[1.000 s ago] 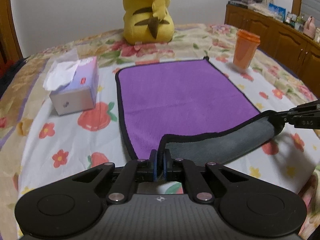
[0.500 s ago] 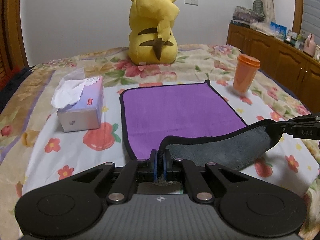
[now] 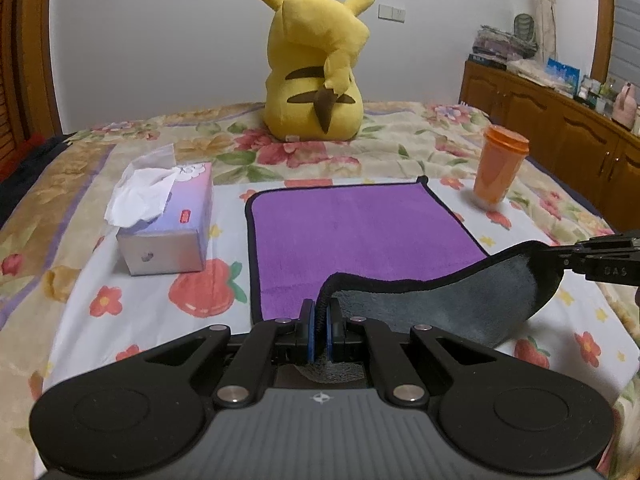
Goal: Fold towel
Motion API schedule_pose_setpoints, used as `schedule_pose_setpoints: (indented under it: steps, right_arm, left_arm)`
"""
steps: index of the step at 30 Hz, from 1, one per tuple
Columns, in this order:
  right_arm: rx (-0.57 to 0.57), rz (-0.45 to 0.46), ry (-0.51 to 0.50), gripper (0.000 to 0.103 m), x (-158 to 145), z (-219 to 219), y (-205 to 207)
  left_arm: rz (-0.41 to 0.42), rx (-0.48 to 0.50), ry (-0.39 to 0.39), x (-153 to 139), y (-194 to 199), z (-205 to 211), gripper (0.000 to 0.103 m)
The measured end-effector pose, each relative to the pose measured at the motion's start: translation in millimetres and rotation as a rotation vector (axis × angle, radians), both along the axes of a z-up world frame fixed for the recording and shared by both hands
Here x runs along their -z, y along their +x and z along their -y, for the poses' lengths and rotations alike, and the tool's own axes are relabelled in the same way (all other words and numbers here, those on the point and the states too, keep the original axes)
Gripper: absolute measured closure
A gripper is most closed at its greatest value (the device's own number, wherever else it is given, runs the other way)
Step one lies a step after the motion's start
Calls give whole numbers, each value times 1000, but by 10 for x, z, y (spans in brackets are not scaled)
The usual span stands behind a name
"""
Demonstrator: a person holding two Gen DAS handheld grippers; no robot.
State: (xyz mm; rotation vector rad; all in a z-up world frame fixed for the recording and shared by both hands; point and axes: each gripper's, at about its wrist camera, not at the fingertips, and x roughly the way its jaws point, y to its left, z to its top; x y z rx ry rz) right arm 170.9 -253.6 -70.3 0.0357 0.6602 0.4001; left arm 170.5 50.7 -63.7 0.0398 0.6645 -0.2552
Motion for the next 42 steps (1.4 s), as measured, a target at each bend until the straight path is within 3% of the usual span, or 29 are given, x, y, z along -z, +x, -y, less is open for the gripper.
schedule_pose_setpoints:
  steps: [21,42]
  right_arm:
    - [-1,71,10,99,-87,22,130]
    - [5,137,3,99,-137,49,320]
  left_arm:
    - [18,-33,6,19,247,-30,95]
    - [83,-28,-14,-163,391,10,95]
